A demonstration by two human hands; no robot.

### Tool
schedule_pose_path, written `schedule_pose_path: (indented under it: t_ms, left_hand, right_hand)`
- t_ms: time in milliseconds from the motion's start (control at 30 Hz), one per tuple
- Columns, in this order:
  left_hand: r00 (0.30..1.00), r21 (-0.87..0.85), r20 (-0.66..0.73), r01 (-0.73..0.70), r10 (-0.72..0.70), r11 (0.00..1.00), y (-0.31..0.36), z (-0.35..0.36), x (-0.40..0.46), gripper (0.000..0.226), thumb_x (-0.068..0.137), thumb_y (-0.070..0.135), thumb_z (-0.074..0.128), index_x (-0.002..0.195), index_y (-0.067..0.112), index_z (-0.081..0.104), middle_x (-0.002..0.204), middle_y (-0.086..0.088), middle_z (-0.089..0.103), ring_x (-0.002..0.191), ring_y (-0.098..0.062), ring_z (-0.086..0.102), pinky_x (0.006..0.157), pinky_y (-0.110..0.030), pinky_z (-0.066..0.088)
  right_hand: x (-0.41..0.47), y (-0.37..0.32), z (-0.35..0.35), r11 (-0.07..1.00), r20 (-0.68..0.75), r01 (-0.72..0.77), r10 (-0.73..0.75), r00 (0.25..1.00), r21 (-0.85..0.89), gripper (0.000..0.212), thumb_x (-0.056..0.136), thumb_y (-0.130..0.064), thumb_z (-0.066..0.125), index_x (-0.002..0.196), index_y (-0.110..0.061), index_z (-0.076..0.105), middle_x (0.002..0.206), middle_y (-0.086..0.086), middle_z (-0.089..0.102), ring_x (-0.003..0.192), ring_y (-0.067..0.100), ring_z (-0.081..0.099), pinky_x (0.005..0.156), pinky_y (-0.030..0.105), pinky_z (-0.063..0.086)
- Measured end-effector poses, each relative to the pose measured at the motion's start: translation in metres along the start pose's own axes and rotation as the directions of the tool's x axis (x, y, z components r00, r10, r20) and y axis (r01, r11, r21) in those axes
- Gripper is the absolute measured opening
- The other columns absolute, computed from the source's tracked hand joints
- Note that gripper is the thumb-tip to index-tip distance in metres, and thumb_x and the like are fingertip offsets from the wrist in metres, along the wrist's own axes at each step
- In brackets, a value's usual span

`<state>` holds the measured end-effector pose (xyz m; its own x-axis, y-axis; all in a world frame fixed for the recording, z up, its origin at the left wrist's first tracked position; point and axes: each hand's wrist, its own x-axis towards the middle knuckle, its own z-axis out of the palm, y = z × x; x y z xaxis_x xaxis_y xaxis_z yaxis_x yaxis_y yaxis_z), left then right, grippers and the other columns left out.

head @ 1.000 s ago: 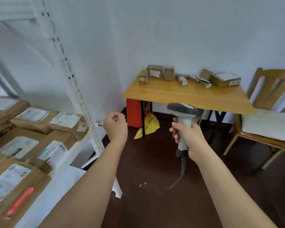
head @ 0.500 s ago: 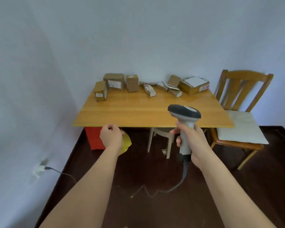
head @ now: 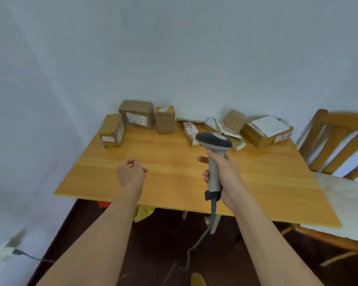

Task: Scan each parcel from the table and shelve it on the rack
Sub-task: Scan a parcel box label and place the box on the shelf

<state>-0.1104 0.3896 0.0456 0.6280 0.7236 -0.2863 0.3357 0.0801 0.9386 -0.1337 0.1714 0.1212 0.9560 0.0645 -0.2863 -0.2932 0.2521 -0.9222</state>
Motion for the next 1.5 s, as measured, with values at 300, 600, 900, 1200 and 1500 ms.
schedule_pose_path:
  t_ms: [300, 600, 900, 1200, 1500]
  left_hand:
    - [0.984, 0.109, -0.177, 0.007, 0.013, 0.994, 0.026, 0.032, 0.151, 0.018, 0.093, 0.011, 0.055, 0.111, 0.011, 0.055, 0.093, -0.007, 0.059, 0.078, -0.028, 0.06, 0.063, -0.038, 0.046]
    - [0.973, 0.531, -0.217, 0.05, 0.078, 0.846, 0.026, 0.071, 0.314, 0.073, 0.085, 0.032, 0.067, 0.147, 0.033, 0.029, 0.152, -0.012, 0.014, 0.13, -0.04, 0.028, 0.103, -0.051, 0.037]
    - [0.994, 0.639, -0.049, 0.108, -0.1, 0.762, -0.001, 0.07, 0.408, 0.083, 0.08, 0.052, 0.072, 0.149, 0.033, 0.03, 0.157, -0.007, 0.009, 0.134, -0.044, 0.034, 0.108, -0.06, 0.034]
    - [0.998, 0.311, -0.009, 0.056, -0.056, 0.949, -0.026, 0.079, 0.34, 0.061, 0.085, 0.044, 0.069, 0.139, 0.036, 0.042, 0.13, -0.003, 0.042, 0.11, -0.018, 0.048, 0.095, -0.036, 0.046]
    - [0.863, 0.164, 0.101, 0.477, -0.495, 0.864, -0.061, 0.098, 0.286, 0.065, 0.086, 0.051, 0.058, 0.139, 0.017, 0.044, 0.131, -0.005, 0.055, 0.115, -0.03, 0.056, 0.099, -0.047, 0.048]
  right_hand:
    - [0.172, -0.016, 0.078, 0.993, 0.097, -0.083, 0.091, 0.991, -0.081, 0.019, 0.094, -0.029, 0.065, 0.112, -0.024, 0.06, 0.113, 0.013, 0.068, 0.054, 0.013, 0.054, 0.055, 0.029, 0.046]
    - [0.301, 0.01, 0.134, 0.974, 0.001, -0.184, 0.185, 0.983, -0.131, 0.02, 0.093, -0.03, 0.066, 0.111, -0.023, 0.061, 0.104, 0.008, 0.067, 0.054, 0.012, 0.054, 0.056, 0.029, 0.046]
    - [0.353, 0.036, 0.146, 0.931, -0.037, -0.285, 0.285, 0.958, -0.229, 0.012, 0.095, -0.03, 0.064, 0.106, -0.024, 0.064, 0.113, 0.011, 0.069, 0.057, 0.014, 0.054, 0.059, 0.031, 0.047]
    - [0.361, 0.045, 0.156, 0.881, -0.015, -0.367, 0.38, 0.925, -0.3, 0.024, 0.093, -0.035, 0.065, 0.111, -0.019, 0.062, 0.106, 0.012, 0.066, 0.056, 0.013, 0.056, 0.058, 0.03, 0.048]
    - [0.345, 0.038, 0.164, 0.836, 0.103, -0.383, 0.454, 0.885, -0.392, 0.018, 0.098, -0.032, 0.059, 0.108, -0.017, 0.059, 0.085, 0.004, 0.053, 0.056, 0.015, 0.055, 0.063, 0.032, 0.046]
